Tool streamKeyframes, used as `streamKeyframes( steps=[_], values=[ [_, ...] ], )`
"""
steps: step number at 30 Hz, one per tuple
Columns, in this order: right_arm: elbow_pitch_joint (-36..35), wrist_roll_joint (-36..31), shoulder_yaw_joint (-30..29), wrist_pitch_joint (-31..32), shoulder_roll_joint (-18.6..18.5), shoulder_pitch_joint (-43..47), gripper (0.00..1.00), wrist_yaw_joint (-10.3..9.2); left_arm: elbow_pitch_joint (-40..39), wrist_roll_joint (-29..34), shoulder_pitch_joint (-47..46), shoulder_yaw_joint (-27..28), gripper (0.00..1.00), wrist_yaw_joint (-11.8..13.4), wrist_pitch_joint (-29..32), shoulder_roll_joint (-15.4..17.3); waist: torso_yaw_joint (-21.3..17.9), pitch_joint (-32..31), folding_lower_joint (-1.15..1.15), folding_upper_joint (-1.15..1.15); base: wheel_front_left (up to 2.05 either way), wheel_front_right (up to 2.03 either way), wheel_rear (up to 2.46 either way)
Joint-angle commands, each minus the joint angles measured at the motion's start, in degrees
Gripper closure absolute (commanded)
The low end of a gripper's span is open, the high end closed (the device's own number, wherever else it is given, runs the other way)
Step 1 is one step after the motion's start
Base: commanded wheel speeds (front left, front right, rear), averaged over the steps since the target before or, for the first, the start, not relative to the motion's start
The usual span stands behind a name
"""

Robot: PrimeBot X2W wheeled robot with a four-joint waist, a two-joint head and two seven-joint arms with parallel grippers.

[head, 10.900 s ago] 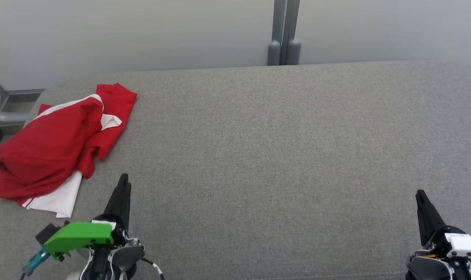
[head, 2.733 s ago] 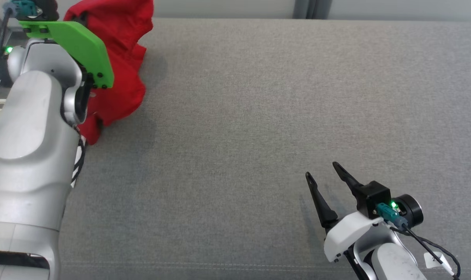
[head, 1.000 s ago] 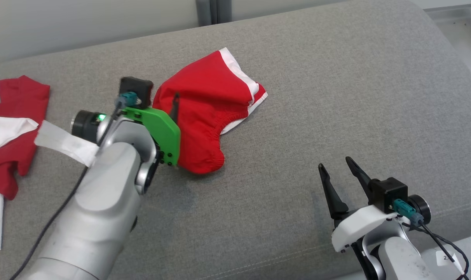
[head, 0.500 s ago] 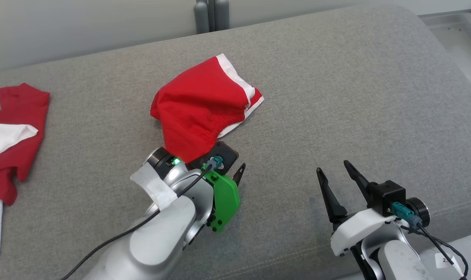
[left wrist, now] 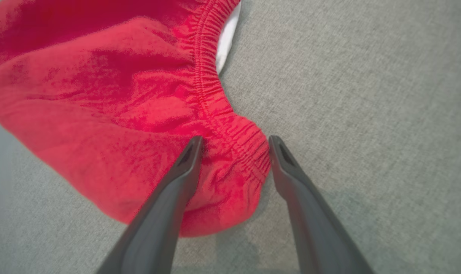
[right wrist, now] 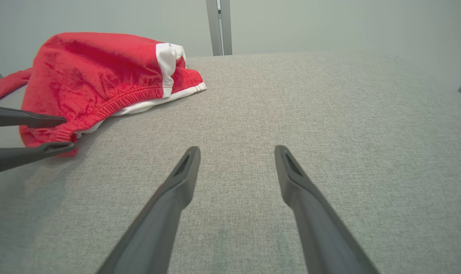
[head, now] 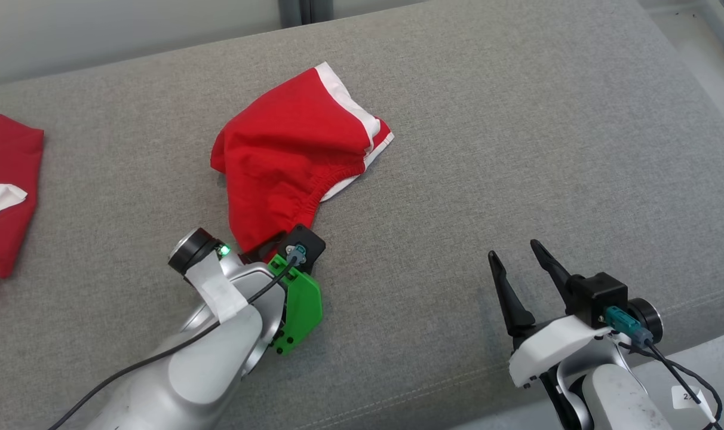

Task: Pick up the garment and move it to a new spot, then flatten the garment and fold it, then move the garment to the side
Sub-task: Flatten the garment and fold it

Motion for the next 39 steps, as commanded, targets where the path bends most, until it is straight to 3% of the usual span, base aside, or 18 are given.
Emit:
streamKeyframes(
  steps=[1, 2, 4, 6, 7, 14, 21, 31, 34, 39],
  values=[
    [0.02, 0.19, -0.08, -0.43, -0.04, -0.6, 0.0, -0.02, 0.66, 0.52, -0.78, -0.24, 0.63, 0.33, -0.07, 0.66, 0.03, 0.33, 0.0, 0.0, 0.0, 0.0, 0.0],
    [0.11, 0.27, -0.06, -0.49, -0.04, -0.68, 0.0, -0.02, 1.16, 0.58, -1.02, -0.36, 0.68, 0.16, 0.0, 0.85, 0.08, 0.45, 0.0, 0.0, 0.0, 0.0, 0.0],
    [0.31, 0.57, -0.05, -0.55, -0.04, -0.87, 0.0, -0.02, 2.04, 0.46, -1.28, -0.65, 0.65, -0.25, 0.06, 0.95, 0.21, 0.63, 0.0, 0.0, 0.0, 0.0, 0.0],
    [0.47, 0.71, -0.06, -0.65, -0.04, -0.96, 0.0, -0.02, 2.62, 0.17, -1.38, -0.79, 0.73, -0.58, 0.03, 0.82, 0.4, 0.75, 0.0, 0.0, 0.0, 0.0, 0.0],
    [0.53, 0.79, -0.09, -0.76, -0.04, -1.02, 0.0, -0.02, 2.84, -0.23, -1.38, -0.66, 1.0, -0.62, -0.19, 0.62, 0.49, 0.76, 0.0, 0.0, 0.0, 0.0, 0.0],
    [1.19, 0.81, -0.41, -0.95, -0.04, -1.32, 0.0, -0.02, 1.19, -5.75, -1.79, 4.2, 1.0, -0.26, -5.12, -2.53, 1.51, -0.01, 0.0, 0.0, 0.0, 0.0, 0.0],
    [1.88, 1.17, -0.01, -0.91, -0.04, -1.05, 0.0, -0.02, -4.95, -13.2, -5.42, 10.73, 1.0, -1.34, -9.23, -6.59, 2.04, -1.68, 0.0, 0.0, 0.0, 0.0, 0.0],
    [2.39, 1.8, 0.45, -1.18, -0.05, -0.63, 0.0, -0.02, -13.58, -23.32, -10.48, 17.11, 1.0, -1.76, -15.88, -9.77, 1.52, -2.99, 0.0, 0.0, 0.0, 0.0, 0.0],
    [2.5, 1.85, 0.31, -1.38, -0.04, -0.51, 0.0, -0.02, -16.33, -28.99, -9.75, 19.68, 1.0, -0.64, -20.03, -9.98, 1.4, -3.12, 0.0, 0.0, 0.0, 0.0, 0.0],
    [2.47, 2.21, -0.54, -1.64, -0.04, -0.07, 0.0, -0.02, -15.12, -33.08, -2.92, 21.76, 1.0, 3.03, -24.12, -9.57, 1.9, -3.0, 0.0, 0.0, 0.0, 0.0, 0.0]
  ],
)
